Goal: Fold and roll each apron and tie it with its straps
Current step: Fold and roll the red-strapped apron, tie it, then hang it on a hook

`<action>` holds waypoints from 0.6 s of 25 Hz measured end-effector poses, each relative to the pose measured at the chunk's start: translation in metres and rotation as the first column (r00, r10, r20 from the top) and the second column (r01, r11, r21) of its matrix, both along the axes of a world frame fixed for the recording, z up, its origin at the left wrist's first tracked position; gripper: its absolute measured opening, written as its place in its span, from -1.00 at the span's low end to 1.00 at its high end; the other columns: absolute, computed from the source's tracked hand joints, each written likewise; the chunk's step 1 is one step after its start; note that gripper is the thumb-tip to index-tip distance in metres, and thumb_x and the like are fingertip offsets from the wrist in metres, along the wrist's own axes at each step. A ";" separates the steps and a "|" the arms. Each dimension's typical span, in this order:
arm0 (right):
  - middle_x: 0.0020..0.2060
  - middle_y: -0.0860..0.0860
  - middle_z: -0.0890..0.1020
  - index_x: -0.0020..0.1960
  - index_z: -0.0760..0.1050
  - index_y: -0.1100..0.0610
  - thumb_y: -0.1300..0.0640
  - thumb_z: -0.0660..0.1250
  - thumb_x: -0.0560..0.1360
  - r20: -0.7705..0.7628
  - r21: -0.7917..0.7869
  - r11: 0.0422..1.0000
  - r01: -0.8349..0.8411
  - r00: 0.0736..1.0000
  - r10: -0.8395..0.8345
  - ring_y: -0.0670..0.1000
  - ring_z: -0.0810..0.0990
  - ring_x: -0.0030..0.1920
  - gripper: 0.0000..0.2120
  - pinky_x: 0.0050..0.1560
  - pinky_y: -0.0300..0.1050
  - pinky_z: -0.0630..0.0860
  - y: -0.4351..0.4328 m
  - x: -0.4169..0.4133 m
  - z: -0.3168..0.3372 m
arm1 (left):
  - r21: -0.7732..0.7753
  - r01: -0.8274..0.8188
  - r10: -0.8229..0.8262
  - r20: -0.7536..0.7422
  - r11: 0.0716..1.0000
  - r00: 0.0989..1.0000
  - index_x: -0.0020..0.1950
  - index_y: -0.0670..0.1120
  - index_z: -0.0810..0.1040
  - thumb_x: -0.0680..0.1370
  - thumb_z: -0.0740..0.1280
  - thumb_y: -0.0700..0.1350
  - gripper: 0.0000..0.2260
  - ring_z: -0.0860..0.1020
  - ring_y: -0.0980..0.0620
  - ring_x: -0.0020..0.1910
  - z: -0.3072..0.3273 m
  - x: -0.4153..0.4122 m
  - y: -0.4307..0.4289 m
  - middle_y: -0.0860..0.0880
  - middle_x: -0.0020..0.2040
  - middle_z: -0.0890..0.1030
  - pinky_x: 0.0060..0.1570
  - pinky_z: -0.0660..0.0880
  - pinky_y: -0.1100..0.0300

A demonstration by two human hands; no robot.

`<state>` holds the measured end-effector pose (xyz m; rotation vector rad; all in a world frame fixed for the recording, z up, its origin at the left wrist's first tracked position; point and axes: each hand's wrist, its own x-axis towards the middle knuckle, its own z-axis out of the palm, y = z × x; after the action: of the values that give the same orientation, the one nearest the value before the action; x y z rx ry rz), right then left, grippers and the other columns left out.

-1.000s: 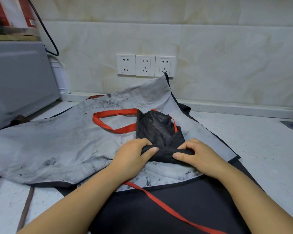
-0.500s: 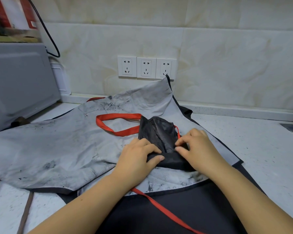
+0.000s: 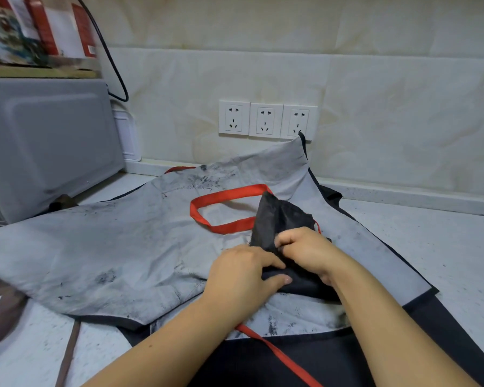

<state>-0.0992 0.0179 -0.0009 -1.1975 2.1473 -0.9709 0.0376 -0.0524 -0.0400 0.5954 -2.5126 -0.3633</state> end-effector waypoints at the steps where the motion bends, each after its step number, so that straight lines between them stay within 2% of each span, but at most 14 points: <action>1: -0.45 -0.09 0.55 -0.34 0.53 0.11 0.39 0.20 0.42 -0.022 0.003 1.000 -0.021 1.000 0.021 -0.09 0.44 -0.39 -0.72 -0.37 -0.27 0.36 -0.003 0.001 -0.001 | -0.001 -0.008 0.008 -0.006 1.000 1.000 0.14 0.23 0.61 0.48 0.33 0.27 -0.71 0.49 0.18 0.10 -0.001 0.001 0.000 0.21 0.08 0.62 0.10 0.40 0.25; 4: -0.22 0.03 0.65 -0.12 0.55 0.14 0.28 0.23 0.41 -0.155 0.042 0.998 0.037 0.987 -0.030 0.10 0.60 -0.18 -0.85 -0.14 0.00 0.53 -0.020 0.002 -0.011 | 0.010 -0.015 0.015 -0.027 1.000 1.000 0.07 0.20 0.65 0.46 0.36 0.26 -0.74 0.52 0.19 0.05 -0.001 0.001 0.001 0.19 0.02 0.64 0.05 0.44 0.22; 6: -0.17 0.03 0.62 -0.12 0.50 0.13 0.24 0.20 0.43 -0.266 0.104 0.991 0.082 0.963 -0.052 0.09 0.58 -0.16 -0.88 -0.13 -0.01 0.51 -0.027 0.002 -0.015 | 0.017 -0.016 0.016 -0.028 1.000 0.999 0.03 0.19 0.65 0.46 0.36 0.26 -0.76 0.53 0.18 0.01 -0.001 0.000 0.001 0.17 -0.03 0.64 0.00 0.46 0.20; 7: -0.20 0.03 0.61 -0.16 0.48 0.13 0.25 0.19 0.43 -0.264 0.121 0.989 0.081 0.963 -0.047 0.07 0.55 -0.19 -0.89 -0.16 -0.03 0.48 -0.029 0.001 -0.014 | 0.019 -0.016 0.017 -0.025 1.000 1.000 0.02 0.19 0.65 0.45 0.36 0.26 -0.76 0.53 0.18 0.00 -0.001 0.000 0.001 0.17 -0.05 0.63 -0.02 0.46 0.20; 11: -0.46 0.01 0.45 -0.37 0.41 0.16 0.37 0.16 0.37 -0.071 0.091 0.996 0.020 0.997 -0.013 -0.02 0.35 -0.41 -0.79 -0.38 -0.16 0.30 -0.024 0.002 -0.011 | 0.005 -0.018 0.018 -0.026 1.000 0.999 0.01 0.21 0.65 0.45 0.36 0.27 -0.76 0.52 0.19 -0.03 -0.002 0.000 0.000 0.17 -0.09 0.62 -0.08 0.44 0.25; 13: -0.51 0.00 0.36 -0.43 0.32 0.14 0.39 0.15 0.38 -0.057 0.072 0.997 0.033 0.998 -0.029 -0.04 0.26 -0.46 -0.73 -0.47 -0.20 0.19 -0.021 0.003 -0.009 | -0.001 -0.015 0.015 -0.022 1.000 1.000 0.02 0.21 0.66 0.45 0.36 0.27 -0.76 0.52 0.19 -0.02 -0.003 -0.001 0.001 0.17 -0.09 0.62 -0.09 0.42 0.27; 15: -0.49 0.01 0.40 -0.42 0.35 0.14 0.31 0.19 0.42 0.027 0.023 0.996 0.083 0.996 -0.083 -0.04 0.30 -0.45 -0.75 -0.47 -0.23 0.22 -0.019 0.003 -0.009 | 0.006 -0.014 0.014 -0.008 1.000 1.000 0.05 0.22 0.65 0.46 0.36 0.27 -0.74 0.52 0.21 0.02 -0.002 -0.001 0.001 0.20 -0.04 0.62 -0.06 0.41 0.29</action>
<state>-0.0958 -0.0011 -0.0095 -1.0856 2.1948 -0.9910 0.0371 -0.0514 -0.0420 0.6120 -2.4988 -0.3670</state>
